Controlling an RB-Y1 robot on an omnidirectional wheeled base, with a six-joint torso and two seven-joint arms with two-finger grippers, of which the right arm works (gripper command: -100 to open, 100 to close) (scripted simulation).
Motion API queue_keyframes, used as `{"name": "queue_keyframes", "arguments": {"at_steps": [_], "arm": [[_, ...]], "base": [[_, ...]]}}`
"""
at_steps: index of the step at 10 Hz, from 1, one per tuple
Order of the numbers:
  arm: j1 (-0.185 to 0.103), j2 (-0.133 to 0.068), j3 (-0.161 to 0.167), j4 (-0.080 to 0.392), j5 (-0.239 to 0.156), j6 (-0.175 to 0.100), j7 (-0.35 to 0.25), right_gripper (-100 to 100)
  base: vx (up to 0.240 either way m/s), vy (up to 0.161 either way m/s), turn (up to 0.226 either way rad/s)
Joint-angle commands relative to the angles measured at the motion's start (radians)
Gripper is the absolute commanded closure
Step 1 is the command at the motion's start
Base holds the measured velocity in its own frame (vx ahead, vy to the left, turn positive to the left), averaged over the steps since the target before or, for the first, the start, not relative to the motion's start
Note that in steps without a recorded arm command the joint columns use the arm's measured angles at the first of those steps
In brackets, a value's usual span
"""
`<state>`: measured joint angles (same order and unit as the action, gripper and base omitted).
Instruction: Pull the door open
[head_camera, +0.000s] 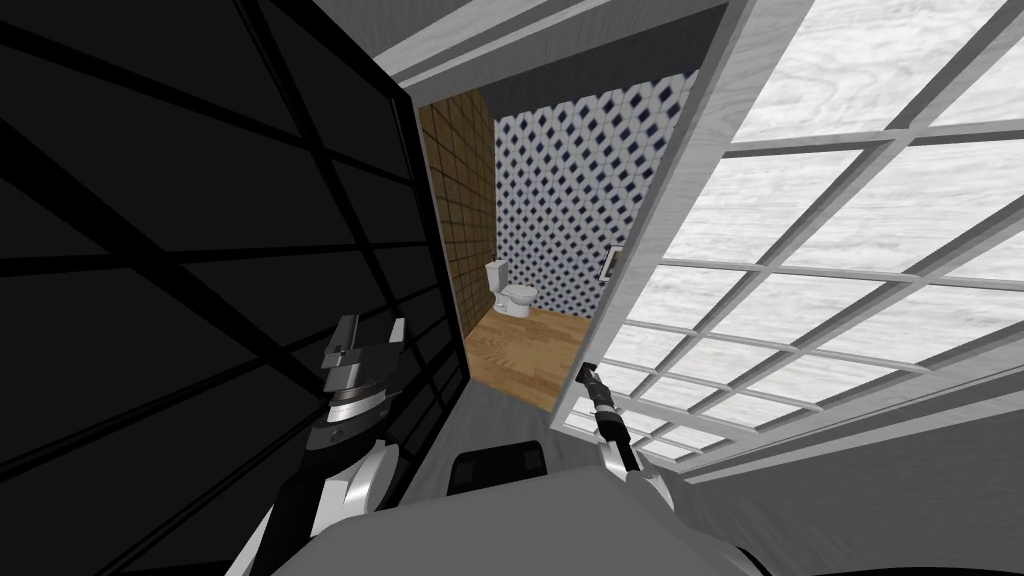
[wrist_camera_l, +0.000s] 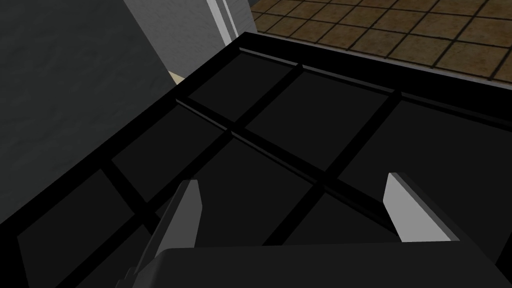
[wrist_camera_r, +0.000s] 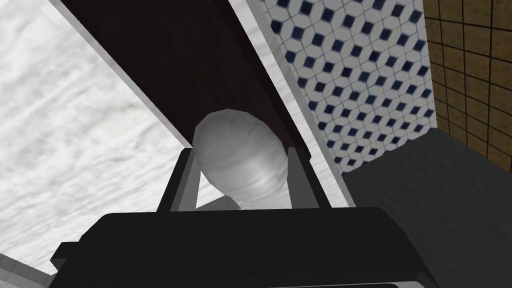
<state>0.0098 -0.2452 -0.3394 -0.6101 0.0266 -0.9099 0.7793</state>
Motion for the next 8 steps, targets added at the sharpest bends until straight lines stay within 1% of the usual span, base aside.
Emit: {"name": "queue_keyframes", "arguments": {"at_steps": [1, 2, 3, 4, 5, 6, 7, 8], "arm": [[0.002, 0.004, 0.005, -0.001, -0.005, 0.003, -0.031, 100], [0.001, 0.003, 0.011, -0.001, -0.015, 0.004, -0.070, 100], [0.000, 0.002, 0.017, -0.001, -0.026, 0.004, -0.095, 100], [0.000, 0.002, 0.017, -0.001, -0.026, 0.004, -0.112, 100], [-0.001, 0.001, 0.025, -0.001, -0.037, 0.004, -0.146, 100], [-0.001, 0.001, 0.025, -0.001, -0.037, 0.004, -0.154, 100], [-0.002, 0.000, 0.032, -0.001, -0.049, 0.005, -0.192, 100], [-0.003, -0.001, 0.040, -0.001, -0.061, 0.005, -0.218, 100]], "base": [[-0.023, -0.010, 0.016], [-0.025, -0.013, 0.029], [-0.040, -0.015, 0.043], [-0.031, -0.011, 0.021], [-0.034, -0.013, 0.032], [-0.027, -0.009, 0.017], [-0.028, -0.008, 0.034], [-0.045, -0.018, 0.050]]}}
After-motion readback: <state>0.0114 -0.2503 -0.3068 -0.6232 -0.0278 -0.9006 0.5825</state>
